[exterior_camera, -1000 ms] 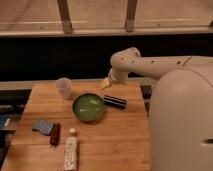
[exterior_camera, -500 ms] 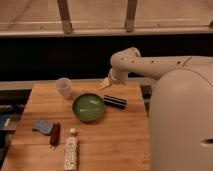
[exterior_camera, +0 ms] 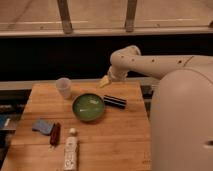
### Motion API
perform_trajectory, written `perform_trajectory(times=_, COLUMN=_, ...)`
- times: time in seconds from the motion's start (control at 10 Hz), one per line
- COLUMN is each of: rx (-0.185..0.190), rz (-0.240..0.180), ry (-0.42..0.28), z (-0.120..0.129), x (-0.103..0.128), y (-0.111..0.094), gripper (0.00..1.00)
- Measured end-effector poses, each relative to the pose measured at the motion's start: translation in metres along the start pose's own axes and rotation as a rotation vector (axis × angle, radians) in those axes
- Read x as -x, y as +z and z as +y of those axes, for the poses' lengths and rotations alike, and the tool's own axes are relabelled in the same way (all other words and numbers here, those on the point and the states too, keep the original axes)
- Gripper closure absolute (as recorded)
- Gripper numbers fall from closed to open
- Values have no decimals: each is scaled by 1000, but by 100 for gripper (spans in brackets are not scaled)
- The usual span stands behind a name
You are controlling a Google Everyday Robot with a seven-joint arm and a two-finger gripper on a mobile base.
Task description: Pick up the ceramic cup
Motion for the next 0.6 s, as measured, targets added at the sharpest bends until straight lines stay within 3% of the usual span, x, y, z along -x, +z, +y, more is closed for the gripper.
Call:
perform_trajectory(times=0.2, rx=16, rz=-17, ry=-42, z=23, x=23, y=2, gripper=20)
perform_trajectory(times=0.6, rx=65, rz=-43, ry=-179, z=94, x=67, y=16, gripper=20)
